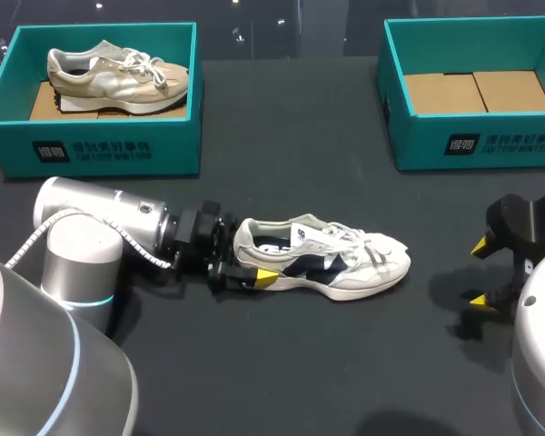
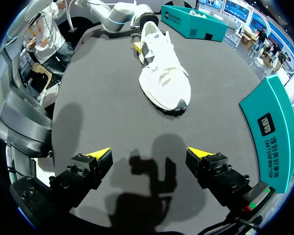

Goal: Take the shoe out of the shoebox, open the shoe tongue, remove and reinsert the insole, then place the shoe into the shoebox

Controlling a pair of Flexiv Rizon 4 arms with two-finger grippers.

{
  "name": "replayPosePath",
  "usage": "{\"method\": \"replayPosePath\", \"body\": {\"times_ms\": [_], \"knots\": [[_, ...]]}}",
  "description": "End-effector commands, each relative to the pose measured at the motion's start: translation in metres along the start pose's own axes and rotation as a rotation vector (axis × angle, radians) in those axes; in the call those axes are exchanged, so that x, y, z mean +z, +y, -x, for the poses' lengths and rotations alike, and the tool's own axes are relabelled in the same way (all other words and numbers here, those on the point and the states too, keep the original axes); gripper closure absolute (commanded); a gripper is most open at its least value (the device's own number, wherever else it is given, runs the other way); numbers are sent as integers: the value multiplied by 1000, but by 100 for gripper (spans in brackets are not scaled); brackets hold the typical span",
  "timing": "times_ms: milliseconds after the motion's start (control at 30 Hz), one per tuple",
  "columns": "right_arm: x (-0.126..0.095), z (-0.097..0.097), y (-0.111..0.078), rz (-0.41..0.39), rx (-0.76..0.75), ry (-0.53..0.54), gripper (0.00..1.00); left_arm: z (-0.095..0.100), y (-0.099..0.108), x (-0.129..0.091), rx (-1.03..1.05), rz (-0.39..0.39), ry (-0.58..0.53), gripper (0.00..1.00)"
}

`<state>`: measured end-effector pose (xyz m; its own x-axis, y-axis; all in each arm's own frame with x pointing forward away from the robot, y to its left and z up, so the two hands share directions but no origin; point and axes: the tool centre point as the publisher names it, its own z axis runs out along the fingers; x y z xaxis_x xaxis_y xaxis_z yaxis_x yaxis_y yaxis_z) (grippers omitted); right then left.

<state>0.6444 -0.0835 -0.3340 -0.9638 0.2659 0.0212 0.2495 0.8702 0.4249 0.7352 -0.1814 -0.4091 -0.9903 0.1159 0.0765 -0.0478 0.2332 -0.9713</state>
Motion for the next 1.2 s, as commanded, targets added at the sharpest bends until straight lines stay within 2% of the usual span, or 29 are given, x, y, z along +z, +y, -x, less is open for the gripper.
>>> {"method": "replayPosePath", "body": {"times_ms": [33, 1200], "knots": [[-1, -2, 0, -1, 0, -4, 0, -1, 2, -2, 1, -6, -29, 100], [-1, -2, 0, -1, 0, -4, 0, -3, 2, -8, 4, -3, -53, 100]]}}
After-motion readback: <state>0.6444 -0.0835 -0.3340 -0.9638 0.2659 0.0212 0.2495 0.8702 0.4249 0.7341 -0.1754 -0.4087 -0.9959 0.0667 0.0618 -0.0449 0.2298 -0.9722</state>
